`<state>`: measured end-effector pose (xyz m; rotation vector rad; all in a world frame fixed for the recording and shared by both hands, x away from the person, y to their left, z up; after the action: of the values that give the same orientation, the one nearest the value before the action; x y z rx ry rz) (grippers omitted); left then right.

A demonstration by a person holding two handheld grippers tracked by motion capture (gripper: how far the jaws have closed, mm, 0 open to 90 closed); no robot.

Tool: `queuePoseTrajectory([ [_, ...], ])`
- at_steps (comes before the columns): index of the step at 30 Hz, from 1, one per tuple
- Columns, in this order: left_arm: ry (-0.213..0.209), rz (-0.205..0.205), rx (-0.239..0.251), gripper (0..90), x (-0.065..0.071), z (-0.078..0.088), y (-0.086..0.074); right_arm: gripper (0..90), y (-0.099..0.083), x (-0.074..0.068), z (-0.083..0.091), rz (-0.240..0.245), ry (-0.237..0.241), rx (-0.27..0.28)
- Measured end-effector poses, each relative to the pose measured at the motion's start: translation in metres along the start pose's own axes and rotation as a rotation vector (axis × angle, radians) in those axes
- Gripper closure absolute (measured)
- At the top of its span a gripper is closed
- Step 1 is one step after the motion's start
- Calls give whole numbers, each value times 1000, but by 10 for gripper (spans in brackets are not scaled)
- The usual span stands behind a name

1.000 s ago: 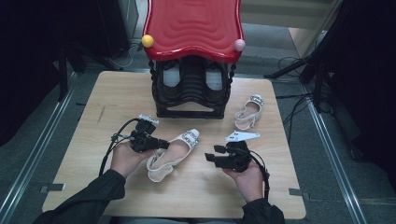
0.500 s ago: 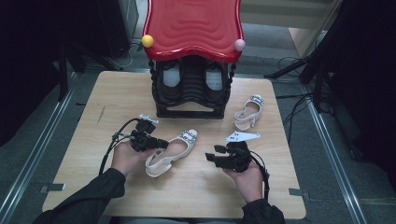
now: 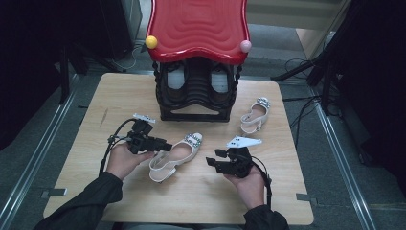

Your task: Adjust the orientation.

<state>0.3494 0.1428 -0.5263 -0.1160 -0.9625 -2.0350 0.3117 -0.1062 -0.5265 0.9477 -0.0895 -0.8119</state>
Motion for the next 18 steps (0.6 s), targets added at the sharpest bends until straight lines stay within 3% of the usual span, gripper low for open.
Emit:
queuePoseTrajectory([
  [7,22,-39,-4,418,-1,18,-5,544,1,-3,-8,-1,1,10],
  [11,11,-28,26,392,-3,29,-6,579,1,-3,-10,-12,1,27],
  [16,23,-21,47,379,-10,41,-9,695,0,-4,-15,-33,-2,34],
  [18,23,-18,56,378,-11,44,-10,739,-1,-5,-17,-21,-14,30],
])
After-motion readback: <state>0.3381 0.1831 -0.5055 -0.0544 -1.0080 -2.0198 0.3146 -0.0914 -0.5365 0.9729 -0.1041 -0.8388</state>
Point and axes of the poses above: each handheld gripper's, and its own axes: z roughly backward along the jaws, y roughly out of its top, x roughly to its right, the point moved 6 cm from there along -z, roughly forward along the jaws, and after that the axes turned 2 degrees about -z, right-handed, at the moved point
